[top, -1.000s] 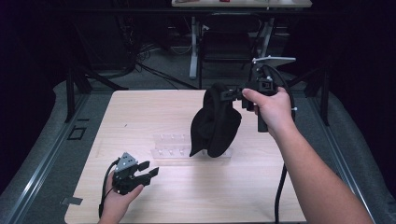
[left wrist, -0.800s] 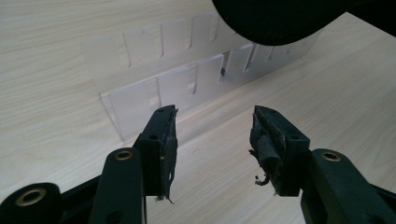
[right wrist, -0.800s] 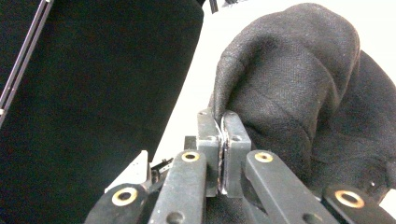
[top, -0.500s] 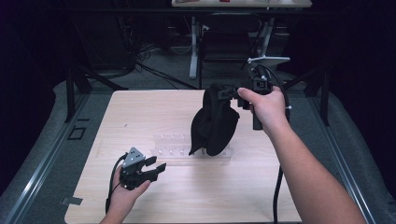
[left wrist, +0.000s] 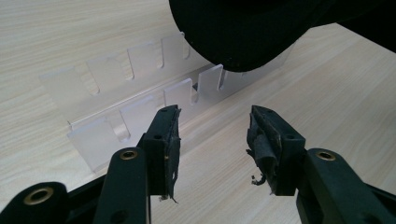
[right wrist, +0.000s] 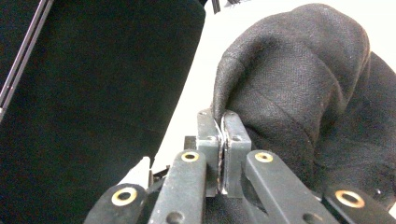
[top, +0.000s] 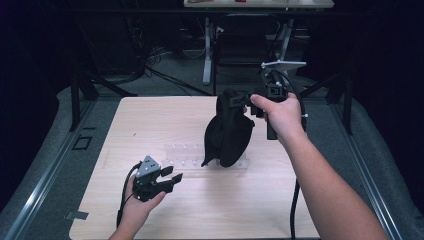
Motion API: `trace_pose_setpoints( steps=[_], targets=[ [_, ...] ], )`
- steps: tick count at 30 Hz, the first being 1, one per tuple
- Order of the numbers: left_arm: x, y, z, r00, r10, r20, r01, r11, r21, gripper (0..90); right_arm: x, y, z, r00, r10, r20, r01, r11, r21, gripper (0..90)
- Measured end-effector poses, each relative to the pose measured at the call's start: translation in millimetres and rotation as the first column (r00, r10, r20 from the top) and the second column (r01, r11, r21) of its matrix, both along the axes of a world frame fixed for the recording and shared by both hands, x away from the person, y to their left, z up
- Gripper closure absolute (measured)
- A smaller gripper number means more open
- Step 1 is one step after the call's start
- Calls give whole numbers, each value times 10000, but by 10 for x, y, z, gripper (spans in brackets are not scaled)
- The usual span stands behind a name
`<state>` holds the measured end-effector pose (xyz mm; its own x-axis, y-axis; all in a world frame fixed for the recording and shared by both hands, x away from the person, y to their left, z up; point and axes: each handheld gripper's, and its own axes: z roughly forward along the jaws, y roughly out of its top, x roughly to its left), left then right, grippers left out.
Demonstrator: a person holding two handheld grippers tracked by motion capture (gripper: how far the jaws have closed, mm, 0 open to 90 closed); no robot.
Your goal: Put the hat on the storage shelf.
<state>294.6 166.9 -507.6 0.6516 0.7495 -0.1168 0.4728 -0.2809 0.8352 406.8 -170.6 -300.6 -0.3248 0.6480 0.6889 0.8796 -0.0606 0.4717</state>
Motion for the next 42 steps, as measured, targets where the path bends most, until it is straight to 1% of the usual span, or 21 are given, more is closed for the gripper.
trace_pose_setpoints(
  steps=[5,7,13,14,17,21,29,33,37,39,42],
  targets=[
    [14,-42,25,9999,-115,-23,115,9999,-27,570,-4,25,-7,10000,49,31,-49,10000,57,881],
    [22,-69,48,9998,-181,41,181,9998,-16,574,-5,59,-15,10000,66,41,-67,9998,198,881],
    [50,-166,131,9991,-340,242,341,9994,-1,592,-6,103,-12,9998,168,43,-169,9996,235,880],
    [60,-196,156,9986,-398,338,394,9992,98,594,-7,109,-11,9998,182,46,-183,9996,224,880],
    [62,-238,179,9982,-456,383,452,9989,129,603,-9,133,-16,9998,205,71,-207,9994,282,879],
    [61,-328,233,9961,-644,596,625,9975,338,612,-14,158,-14,9997,243,76,-245,9993,273,879],
    [68,-477,300,9939,-906,637,880,9952,417,615,-21,172,-16,9995,312,104,-315,9992,263,879],
    [63,-540,318,9923,-1040,672,1001,9932,594,609,-22,180,-19,9995,307,116,-310,9991,277,879],
    [73,-615,339,9908,-1138,735,1073,9903,880,609,-25,196,-17,9993,353,119,-356,9990,268,879],
    [76,-635,346,9904,-1162,750,1092,9899,907,619,-26,208,-15,9993,359,133,-363,9989,283,878],
    [81,-702,366,9889,-1260,784,1170,9870,1098,648,-26,221,-18,9992,371,137,-375,9988,318,878]
  ],
)
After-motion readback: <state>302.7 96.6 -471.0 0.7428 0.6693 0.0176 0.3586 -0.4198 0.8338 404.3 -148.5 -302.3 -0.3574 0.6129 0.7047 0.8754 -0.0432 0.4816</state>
